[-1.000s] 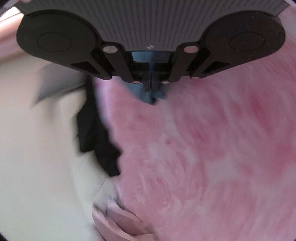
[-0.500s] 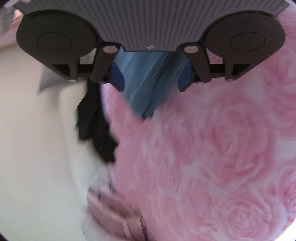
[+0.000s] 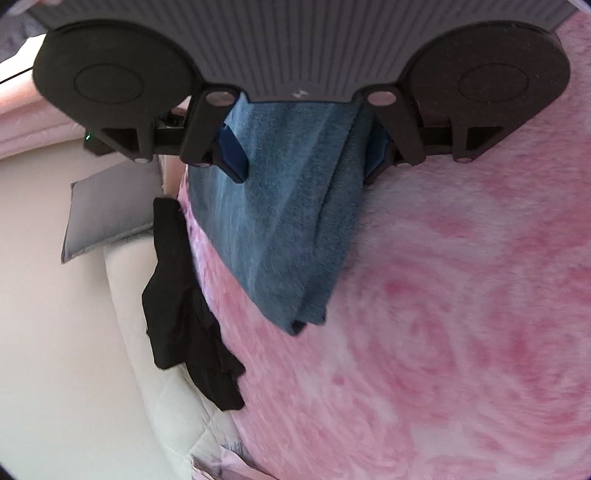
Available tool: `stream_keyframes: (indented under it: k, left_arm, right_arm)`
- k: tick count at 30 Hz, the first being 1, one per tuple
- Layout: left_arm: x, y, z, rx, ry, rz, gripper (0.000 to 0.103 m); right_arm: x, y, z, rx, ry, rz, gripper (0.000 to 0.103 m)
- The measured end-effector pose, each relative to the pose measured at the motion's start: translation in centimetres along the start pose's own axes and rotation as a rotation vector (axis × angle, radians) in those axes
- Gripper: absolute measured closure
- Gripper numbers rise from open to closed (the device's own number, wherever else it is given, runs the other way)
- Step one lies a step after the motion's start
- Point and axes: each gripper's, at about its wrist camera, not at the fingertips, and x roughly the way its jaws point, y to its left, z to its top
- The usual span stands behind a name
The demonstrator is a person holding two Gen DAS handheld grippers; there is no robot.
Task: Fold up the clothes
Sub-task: 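Pinch the jeans edge with both grippers and lift the bundle, then carry the hanging jeans with both grippers toward the folded towel stack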
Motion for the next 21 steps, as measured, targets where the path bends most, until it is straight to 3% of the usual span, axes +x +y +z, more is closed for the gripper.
stream_keyframes:
  k: [5,7,10,15,21]
  left_arm:
    - [0.1,-0.2,-0.9,-0.002,-0.02,0.001,0.055]
    - [-0.2,-0.1,-1.3,-0.017,-0.034,-0.015,0.059]
    - [-1.5,-0.4,-2.0,-0.032,-0.057,-0.022,0.064]
    - [-7.6,-0.2,-4.9,-0.084,-0.127,0.011,0.065]
    - [-18.3,0.0,-10.5,-0.184,-0.247,0.106,0.065]
  right_arm:
    - [1.3,0.7,-0.3,-0.031,-0.001,-0.007,0.043]
    - [0.9,0.2,-0.6,0.01,0.01,0.033,0.058]
    - [0.6,0.3,-0.7,0.052,0.034,0.084,0.069]
    - [0.7,2.7,-1.6,0.066,0.119,0.178,0.076]
    - [3.8,8.6,-4.9,0.047,0.284,0.291,0.076]
